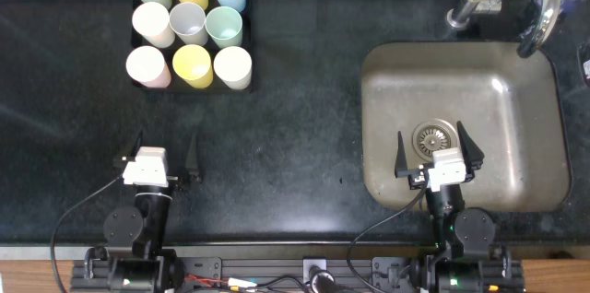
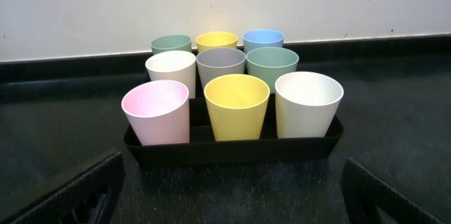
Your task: Store Cups
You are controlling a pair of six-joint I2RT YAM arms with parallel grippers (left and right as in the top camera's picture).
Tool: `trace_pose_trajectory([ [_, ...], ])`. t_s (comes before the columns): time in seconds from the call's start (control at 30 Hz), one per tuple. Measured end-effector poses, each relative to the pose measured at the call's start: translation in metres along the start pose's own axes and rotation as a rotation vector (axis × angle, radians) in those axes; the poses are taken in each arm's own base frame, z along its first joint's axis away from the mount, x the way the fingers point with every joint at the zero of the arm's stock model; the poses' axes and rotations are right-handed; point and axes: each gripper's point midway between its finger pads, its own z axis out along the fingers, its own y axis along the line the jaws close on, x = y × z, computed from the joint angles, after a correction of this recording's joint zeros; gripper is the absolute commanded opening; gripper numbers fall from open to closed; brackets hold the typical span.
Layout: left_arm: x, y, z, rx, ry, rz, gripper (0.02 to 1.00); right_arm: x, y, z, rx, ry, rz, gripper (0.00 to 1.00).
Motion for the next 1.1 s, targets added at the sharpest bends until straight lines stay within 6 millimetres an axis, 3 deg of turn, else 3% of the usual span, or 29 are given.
trace_pose_trajectory([
  [0.6, 0.000, 0.000, 0.000, 0.000, -0.001, 0.000, 1.000, 0.000, 0.000, 0.000, 0.000, -0.002, 0.000, 0.998],
  [1.1, 0.000, 0.000, 0.000, 0.000, 0.000, 0.000, 1.000, -0.003, 0.011, 0.000, -0.046, -0.013, 0.000, 0.998],
])
